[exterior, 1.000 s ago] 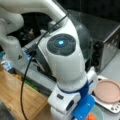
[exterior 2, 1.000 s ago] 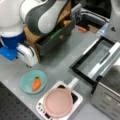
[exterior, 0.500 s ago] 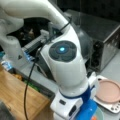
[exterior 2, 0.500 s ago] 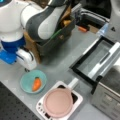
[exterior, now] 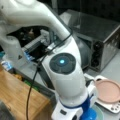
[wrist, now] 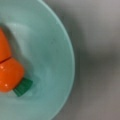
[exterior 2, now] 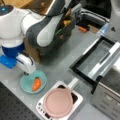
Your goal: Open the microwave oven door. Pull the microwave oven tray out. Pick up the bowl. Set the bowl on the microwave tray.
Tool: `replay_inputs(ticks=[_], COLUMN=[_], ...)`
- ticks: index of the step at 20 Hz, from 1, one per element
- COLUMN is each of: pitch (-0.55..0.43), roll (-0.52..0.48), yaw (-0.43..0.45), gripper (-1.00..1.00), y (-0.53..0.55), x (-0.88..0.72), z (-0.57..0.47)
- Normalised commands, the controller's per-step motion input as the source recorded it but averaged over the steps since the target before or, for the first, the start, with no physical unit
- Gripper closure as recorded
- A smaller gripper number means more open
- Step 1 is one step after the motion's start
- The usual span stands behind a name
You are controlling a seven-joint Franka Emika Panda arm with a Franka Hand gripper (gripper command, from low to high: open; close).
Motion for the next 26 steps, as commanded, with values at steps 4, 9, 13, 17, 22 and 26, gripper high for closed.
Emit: replay_inputs(ticks=[4, 9, 13, 17, 22, 26], pitch=[-0.158, -0.164, -0.197, -0.223, -0.212, -0.18], roll=[0.154, 0.197, 0.255, 0.283, 0.281, 0.194], yaw=[0.069, 0.05, 0.052, 0.046, 0.026, -0.068], gripper=[-1.0, -1.0, -1.0, -1.0, -1.0, 1.0], y=[-0.14, -0.14, -0.16, -0.15, -0.11, -0.07], x=[0.04, -0.03, -0.05, -0.05, -0.05, -0.07], z=[-0.23, -0.18, -0.33, -0.4, -0.29, -0.18])
